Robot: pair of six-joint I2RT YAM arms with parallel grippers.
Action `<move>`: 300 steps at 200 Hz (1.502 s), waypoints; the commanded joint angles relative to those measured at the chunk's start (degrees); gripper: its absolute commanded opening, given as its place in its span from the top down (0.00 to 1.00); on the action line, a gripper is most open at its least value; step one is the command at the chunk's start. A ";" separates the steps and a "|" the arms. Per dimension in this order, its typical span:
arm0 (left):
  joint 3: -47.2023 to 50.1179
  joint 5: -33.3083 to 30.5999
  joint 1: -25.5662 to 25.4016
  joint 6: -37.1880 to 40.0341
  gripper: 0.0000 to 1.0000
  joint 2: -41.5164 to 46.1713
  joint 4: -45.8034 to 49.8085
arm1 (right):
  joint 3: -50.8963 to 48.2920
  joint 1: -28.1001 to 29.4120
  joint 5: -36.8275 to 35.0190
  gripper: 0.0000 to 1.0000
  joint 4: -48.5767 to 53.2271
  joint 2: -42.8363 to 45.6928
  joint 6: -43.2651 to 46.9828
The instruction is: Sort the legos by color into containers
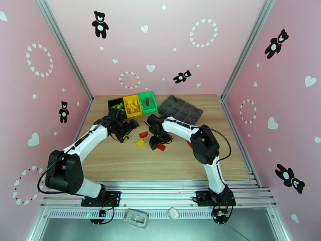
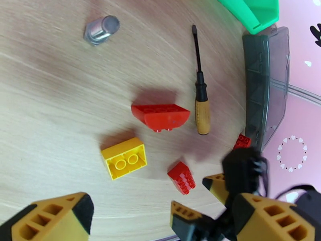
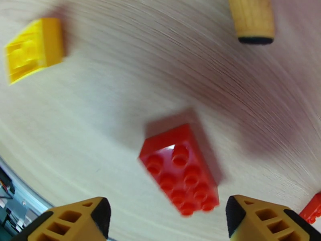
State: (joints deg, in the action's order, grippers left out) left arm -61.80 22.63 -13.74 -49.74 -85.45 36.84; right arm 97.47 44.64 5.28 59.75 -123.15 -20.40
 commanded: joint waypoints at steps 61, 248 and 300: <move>0.76 -0.97 -0.52 0.33 0.03 -0.33 0.25 | 2.70 0.09 -3.86 0.39 2.30 -4.67 -1.21; -13.88 12.62 0.80 -10.62 0.03 -17.70 -16.87 | 11.54 -13.69 26.66 0.64 -24.03 -2.57 -28.26; -22.40 12.39 4.15 -16.15 0.03 -23.25 -20.28 | 24.48 -16.35 30.25 0.62 -38.94 -14.36 -44.98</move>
State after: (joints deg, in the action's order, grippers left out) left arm -80.18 34.30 -11.40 -62.59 -107.33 18.94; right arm 115.46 29.08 32.45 30.28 -131.39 -54.57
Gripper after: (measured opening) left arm 0.969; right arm 0.374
